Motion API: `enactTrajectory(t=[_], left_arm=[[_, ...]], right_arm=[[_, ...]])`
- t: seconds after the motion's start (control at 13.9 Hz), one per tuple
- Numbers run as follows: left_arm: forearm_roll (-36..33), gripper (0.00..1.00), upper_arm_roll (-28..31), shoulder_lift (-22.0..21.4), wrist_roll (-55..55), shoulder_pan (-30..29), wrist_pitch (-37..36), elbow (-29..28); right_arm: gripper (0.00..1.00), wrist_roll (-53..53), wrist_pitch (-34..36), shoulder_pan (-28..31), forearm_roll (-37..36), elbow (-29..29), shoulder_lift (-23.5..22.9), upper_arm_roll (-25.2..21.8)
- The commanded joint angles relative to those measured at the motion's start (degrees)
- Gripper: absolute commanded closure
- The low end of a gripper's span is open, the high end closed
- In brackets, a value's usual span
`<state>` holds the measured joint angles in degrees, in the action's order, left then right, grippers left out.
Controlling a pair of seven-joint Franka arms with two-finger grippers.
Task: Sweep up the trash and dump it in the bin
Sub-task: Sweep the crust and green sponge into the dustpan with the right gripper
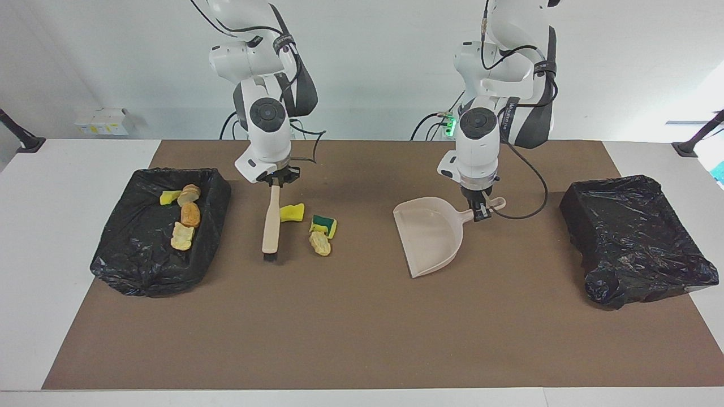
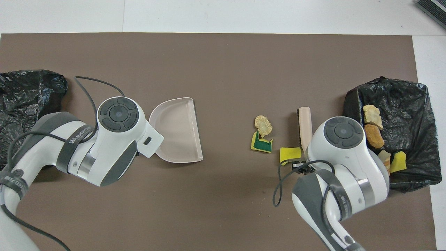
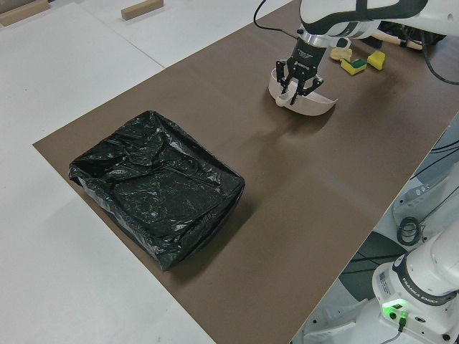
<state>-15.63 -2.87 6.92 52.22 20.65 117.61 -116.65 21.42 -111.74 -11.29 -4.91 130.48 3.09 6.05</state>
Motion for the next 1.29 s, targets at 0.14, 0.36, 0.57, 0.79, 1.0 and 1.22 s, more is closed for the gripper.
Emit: enactTrajectory(t=[0.14,0.36,0.57,0.79,1.0,1.22], left_arm=[[-0.63,1.0,0.32,-1.56,1.04,0.09,1.74,-2.45],[-0.63,1.0,0.32,-1.56,2.97,-0.26,2.53,-2.45],[-0.63,1.0,0.32,-1.56,2.97,-0.35,2.62,-2.45],[-0.63,1.0,0.32,-1.47,2.97,-0.35,2.62,-2.45],[-0.63,1.0,0.32,-1.47,3.06,-0.35,2.62,-2.45],[-0.63,1.0,0.32,-1.47,3.67,-0.44,2.97,-2.45]], right_arm=[[1.0,1.43,-7.27,0.66,4.54,16.37,12.1,0.37],[1.0,2.31,-7.18,-0.22,7.8,16.21,11.94,0.46],[1.0,2.13,-7.01,-0.4,11.24,12.36,9.05,0.46],[1.0,4.06,-4.2,-0.74,11.24,5.42,2.91,0.72],[1.0,7.15,-2.79,-3.73,11.24,-0.65,-2.02,0.9],[1.0,7.15,0.03,-7.41,11.24,-6.54,-6.6,1.34]])
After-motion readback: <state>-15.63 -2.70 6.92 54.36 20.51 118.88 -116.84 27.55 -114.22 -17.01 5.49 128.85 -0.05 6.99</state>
